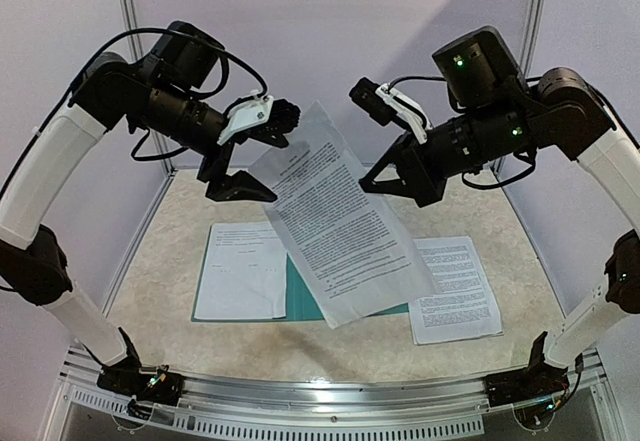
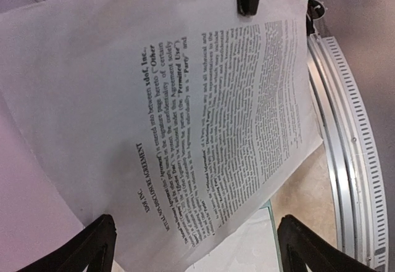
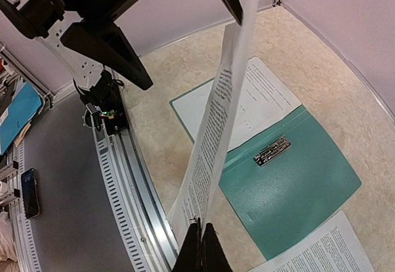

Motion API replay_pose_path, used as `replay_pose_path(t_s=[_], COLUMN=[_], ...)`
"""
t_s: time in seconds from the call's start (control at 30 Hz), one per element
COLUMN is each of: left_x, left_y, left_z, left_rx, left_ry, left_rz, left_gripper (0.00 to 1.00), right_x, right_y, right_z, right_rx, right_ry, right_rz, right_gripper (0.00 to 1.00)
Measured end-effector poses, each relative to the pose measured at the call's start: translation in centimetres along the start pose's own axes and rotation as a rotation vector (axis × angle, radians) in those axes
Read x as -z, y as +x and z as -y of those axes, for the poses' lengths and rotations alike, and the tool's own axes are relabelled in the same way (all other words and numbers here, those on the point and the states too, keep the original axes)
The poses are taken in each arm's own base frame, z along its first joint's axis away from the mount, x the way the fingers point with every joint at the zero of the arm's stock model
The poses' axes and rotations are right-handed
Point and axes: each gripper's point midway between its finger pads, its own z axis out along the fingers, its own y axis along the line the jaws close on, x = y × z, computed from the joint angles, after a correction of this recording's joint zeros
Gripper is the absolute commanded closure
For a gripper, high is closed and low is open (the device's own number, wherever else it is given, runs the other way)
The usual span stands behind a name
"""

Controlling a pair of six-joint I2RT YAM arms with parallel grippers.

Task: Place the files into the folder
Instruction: Pass from the right arm to the left

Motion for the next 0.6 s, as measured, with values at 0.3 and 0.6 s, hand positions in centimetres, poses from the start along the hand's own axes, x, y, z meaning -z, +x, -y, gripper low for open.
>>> replay_pose_path(t_s=[0.3,0.6], left_x=[1.6,0.7], left_y=[-0.3,0.1], left_z=[-1.5,-3.1], left_rx=[-0.010,0.009], left_ry=[-0.099,-0.154], left_rz=[-0.017,-0.042], left_gripper=[0.05,0.45], right_x=[-0.1,-0.1], right_y=[0.1,0.1], right_z=[-0.1,-0.3], right_rx=[0.023,0.038], right_ry=[-0.008,-0.017], right_rz=[-0.004,-0.003], right_gripper=[1.00,1.00])
